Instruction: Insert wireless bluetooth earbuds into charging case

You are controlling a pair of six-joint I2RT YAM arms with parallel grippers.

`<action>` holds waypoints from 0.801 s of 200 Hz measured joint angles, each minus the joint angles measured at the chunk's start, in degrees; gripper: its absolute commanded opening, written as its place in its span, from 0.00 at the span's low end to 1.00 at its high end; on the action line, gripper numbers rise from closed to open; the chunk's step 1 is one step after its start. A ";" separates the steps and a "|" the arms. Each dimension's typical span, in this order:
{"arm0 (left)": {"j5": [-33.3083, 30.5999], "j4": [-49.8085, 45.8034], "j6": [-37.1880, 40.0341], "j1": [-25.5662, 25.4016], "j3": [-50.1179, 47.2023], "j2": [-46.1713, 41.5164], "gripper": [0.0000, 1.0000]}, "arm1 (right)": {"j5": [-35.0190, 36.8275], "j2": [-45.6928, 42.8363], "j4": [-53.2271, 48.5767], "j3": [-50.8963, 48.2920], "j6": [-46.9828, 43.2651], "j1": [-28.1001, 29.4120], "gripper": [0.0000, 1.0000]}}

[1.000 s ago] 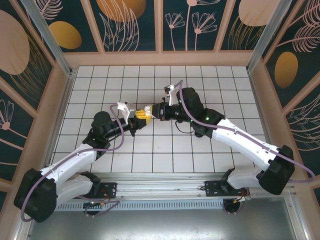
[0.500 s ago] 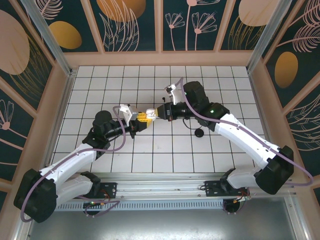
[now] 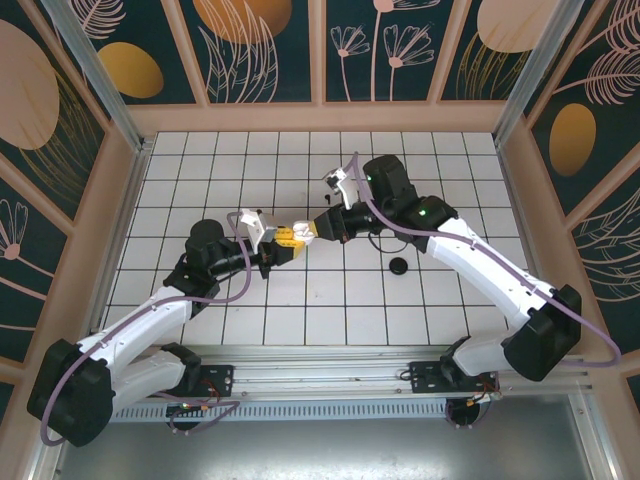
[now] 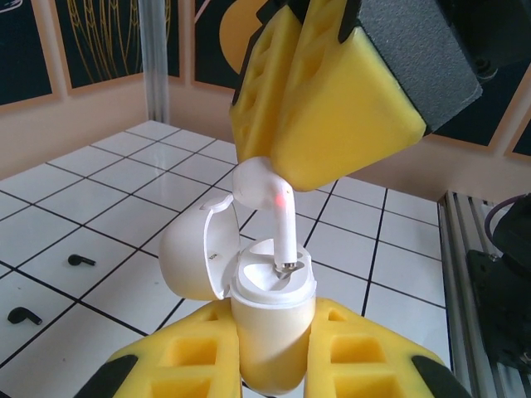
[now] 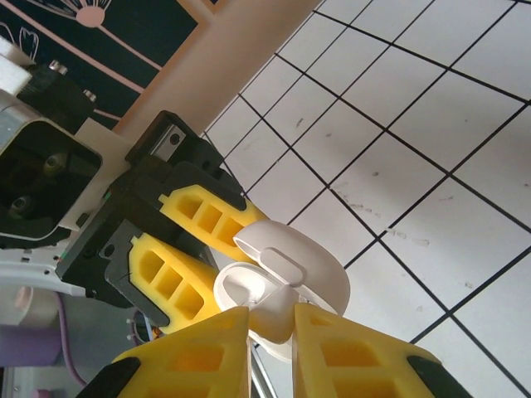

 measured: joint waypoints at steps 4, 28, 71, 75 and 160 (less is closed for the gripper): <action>0.11 -0.04 0.00 0.00 0.04 0.04 0.05 | 0.07 0.09 -0.31 0.26 -0.52 0.11 0.17; 0.85 -0.48 0.04 0.00 0.31 0.11 0.04 | 0.28 0.76 -2.23 1.49 -3.58 0.72 0.17; 2.60 -1.29 0.92 0.00 0.83 0.46 0.04 | 1.11 1.88 -5.22 3.06 -9.75 1.77 0.17; 2.71 -1.33 0.96 0.02 0.87 0.59 0.04 | 1.20 1.90 -5.44 3.13 -10.45 1.79 0.17; 6.32 -2.95 2.19 0.33 2.03 2.78 0.05 | 4.68 2.43 -10.05 4.72 -27.67 3.43 0.16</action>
